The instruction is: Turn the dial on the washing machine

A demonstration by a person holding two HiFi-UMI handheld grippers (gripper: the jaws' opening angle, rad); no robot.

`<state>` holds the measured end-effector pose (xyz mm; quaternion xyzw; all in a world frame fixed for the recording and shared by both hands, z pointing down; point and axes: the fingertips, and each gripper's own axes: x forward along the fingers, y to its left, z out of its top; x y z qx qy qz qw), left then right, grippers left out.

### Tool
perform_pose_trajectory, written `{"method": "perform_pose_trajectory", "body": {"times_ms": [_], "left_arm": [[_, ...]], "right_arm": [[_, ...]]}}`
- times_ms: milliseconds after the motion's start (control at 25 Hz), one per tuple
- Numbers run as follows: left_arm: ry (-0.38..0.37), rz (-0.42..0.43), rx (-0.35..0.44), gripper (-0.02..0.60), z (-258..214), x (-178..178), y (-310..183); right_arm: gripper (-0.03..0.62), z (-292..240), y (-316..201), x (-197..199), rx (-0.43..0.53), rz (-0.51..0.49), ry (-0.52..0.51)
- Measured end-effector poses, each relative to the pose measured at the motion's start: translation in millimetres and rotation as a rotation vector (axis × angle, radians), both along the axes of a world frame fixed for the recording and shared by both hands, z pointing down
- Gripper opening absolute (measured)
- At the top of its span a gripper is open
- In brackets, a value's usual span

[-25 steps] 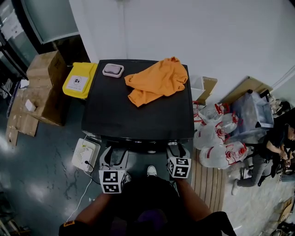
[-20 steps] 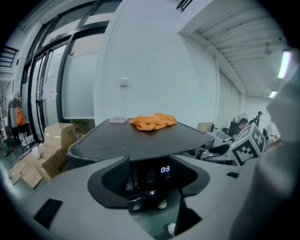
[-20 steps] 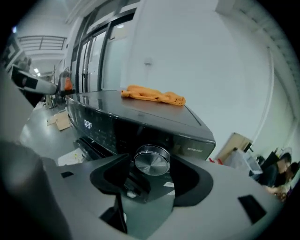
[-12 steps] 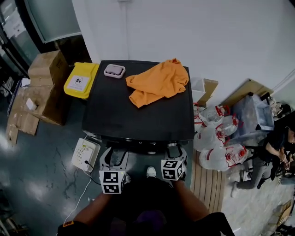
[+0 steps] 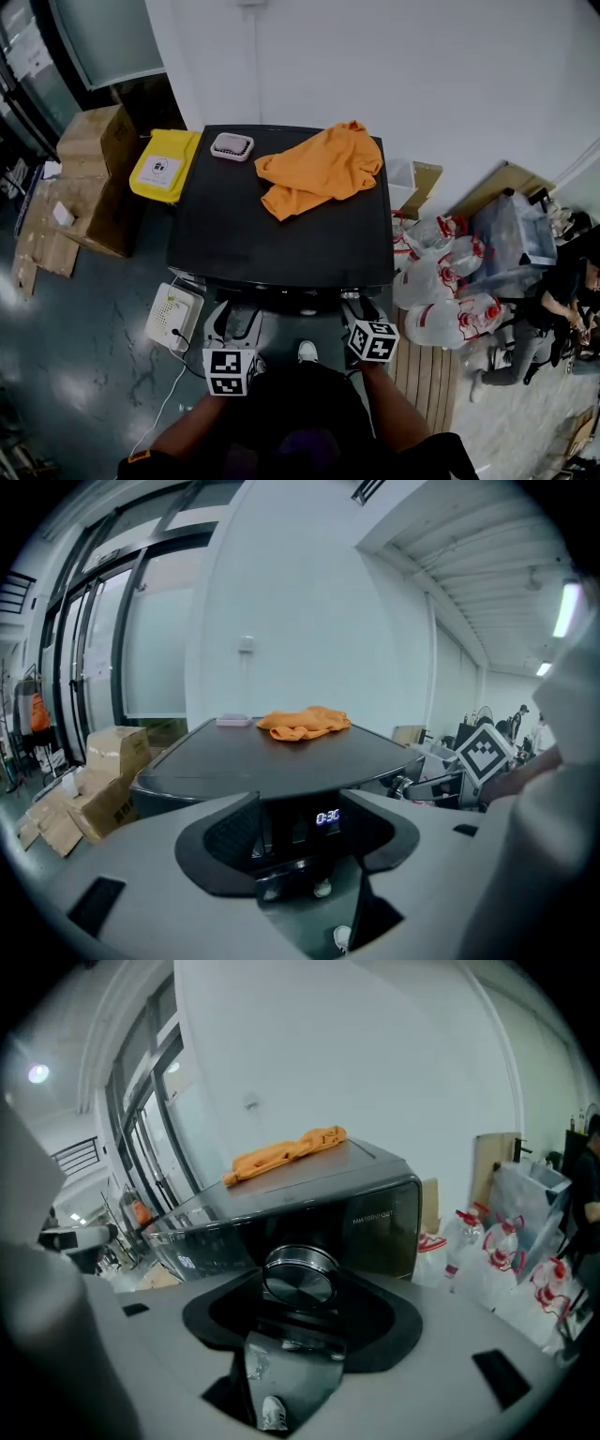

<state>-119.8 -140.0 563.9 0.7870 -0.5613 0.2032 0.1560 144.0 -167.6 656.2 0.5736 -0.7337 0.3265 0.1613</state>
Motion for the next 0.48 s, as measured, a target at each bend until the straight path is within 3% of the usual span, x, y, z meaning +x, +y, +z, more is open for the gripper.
{"method": "perform_pose_trajectory", "body": {"times_ms": [160, 360, 480], "left_arm": [[0.007, 0.002, -0.003, 0.270, 0.5, 4.1, -0.2], [0.001, 0.005, -0.001, 0.270, 0.1, 5.1, 1.3], [0.002, -0.001, -0.007, 0.270, 0.6, 4.2, 3.6]], "right_arm": [[0.267, -0.6, -0.9, 0.7, -0.008, -0.006, 0.035], [0.282, -14.9, 1.9, -8.9, 0.077, -0.087, 0.395], [0.282, -17.3, 2.9, -17.9, 0.104, -0.142, 0.551]]}}
